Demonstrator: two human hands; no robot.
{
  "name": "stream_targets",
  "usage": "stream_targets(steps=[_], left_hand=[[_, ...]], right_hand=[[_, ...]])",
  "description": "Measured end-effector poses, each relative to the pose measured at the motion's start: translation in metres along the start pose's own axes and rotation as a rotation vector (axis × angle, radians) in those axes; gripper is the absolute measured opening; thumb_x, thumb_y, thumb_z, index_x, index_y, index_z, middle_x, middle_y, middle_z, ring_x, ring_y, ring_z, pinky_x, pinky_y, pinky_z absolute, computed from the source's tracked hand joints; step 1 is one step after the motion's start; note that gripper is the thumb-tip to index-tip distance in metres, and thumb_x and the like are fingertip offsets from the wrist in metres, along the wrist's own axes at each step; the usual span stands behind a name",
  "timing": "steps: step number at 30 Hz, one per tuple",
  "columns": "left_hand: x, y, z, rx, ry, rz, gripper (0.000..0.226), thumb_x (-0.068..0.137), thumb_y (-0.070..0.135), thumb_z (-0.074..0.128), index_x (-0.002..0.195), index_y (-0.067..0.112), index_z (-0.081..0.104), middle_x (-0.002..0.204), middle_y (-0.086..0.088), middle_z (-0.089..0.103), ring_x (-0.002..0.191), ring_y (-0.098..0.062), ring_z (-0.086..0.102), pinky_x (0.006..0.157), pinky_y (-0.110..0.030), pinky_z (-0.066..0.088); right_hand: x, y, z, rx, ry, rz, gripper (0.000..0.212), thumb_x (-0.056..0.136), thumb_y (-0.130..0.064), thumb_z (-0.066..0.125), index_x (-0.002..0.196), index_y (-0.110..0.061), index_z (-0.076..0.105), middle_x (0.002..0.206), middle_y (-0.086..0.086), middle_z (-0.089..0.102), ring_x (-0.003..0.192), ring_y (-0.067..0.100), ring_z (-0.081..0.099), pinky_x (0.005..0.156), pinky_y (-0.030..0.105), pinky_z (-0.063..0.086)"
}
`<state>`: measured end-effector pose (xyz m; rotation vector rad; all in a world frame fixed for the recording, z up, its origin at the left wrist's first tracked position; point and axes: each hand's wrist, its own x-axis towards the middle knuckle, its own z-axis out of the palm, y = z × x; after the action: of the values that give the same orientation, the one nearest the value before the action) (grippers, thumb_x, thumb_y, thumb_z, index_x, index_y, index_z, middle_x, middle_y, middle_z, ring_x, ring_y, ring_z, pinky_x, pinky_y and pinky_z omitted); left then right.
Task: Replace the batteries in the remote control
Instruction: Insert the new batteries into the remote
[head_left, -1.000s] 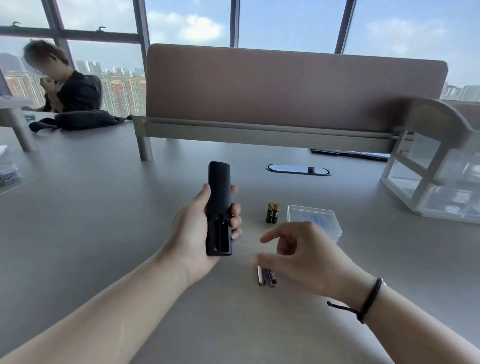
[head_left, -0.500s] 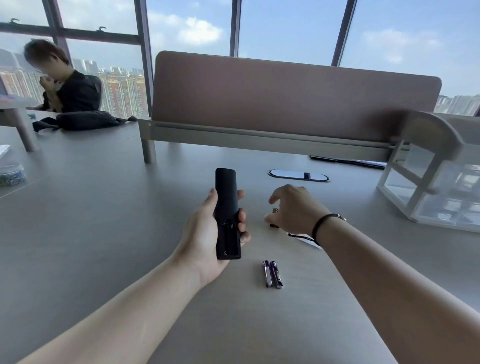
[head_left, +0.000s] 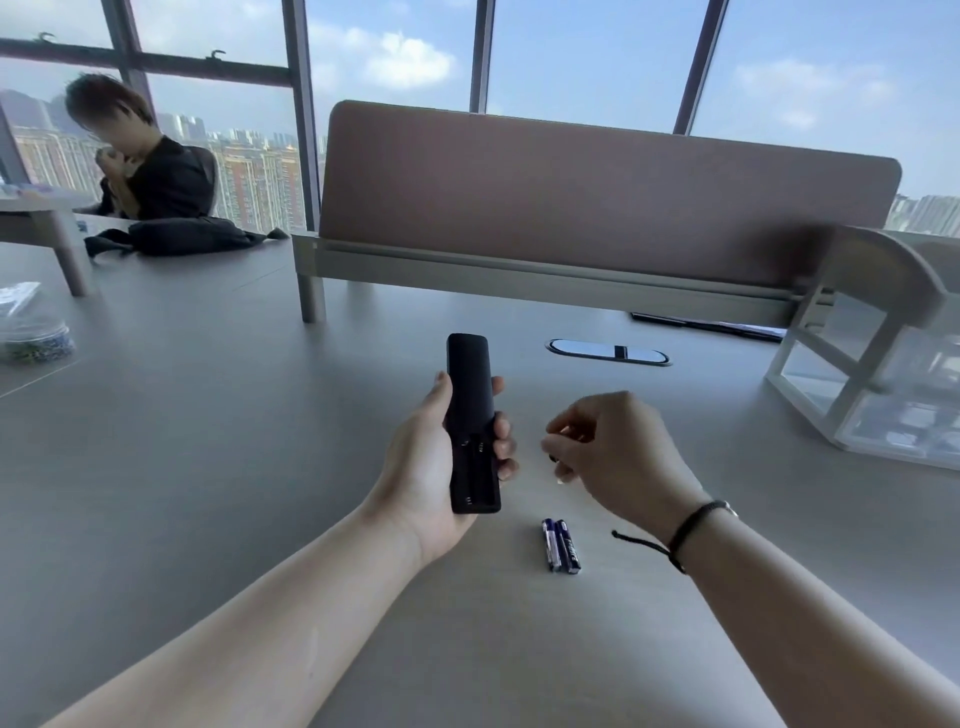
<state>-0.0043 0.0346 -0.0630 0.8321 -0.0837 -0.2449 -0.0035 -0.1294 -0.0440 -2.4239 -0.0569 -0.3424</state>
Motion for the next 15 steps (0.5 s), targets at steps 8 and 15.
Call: stream_targets(steps=[8,15], left_hand=[[-0.002,-0.004,0.006,0.017,-0.012,-0.023,0.046,0.101,0.049,0.037,0.114,0.012,0.062,0.067,-0.008,0.052,0.053,-0.02,0.043,0.05,-0.03,0.033],[-0.002,-0.006,0.007,0.054,-0.023,-0.041,0.044,0.101,0.05,0.039,0.114,0.013,0.06,0.068,-0.008,0.053,0.055,-0.021,0.042,0.053,-0.031,0.033]], right_hand=[[-0.029,0.003,-0.023,1.021,-0.05,0.276,0.016,0.069,-0.005,0.08,0.076,-0.002,0.066,0.063,0.013,0.07,0.044,0.014,0.064,0.045,0.019,0.054],[-0.031,0.005,-0.015,1.189,-0.208,0.352,0.015,0.067,-0.011,0.076,0.079,-0.001,0.076,0.065,0.012,0.07,0.05,0.013,0.068,0.05,0.017,0.057]])
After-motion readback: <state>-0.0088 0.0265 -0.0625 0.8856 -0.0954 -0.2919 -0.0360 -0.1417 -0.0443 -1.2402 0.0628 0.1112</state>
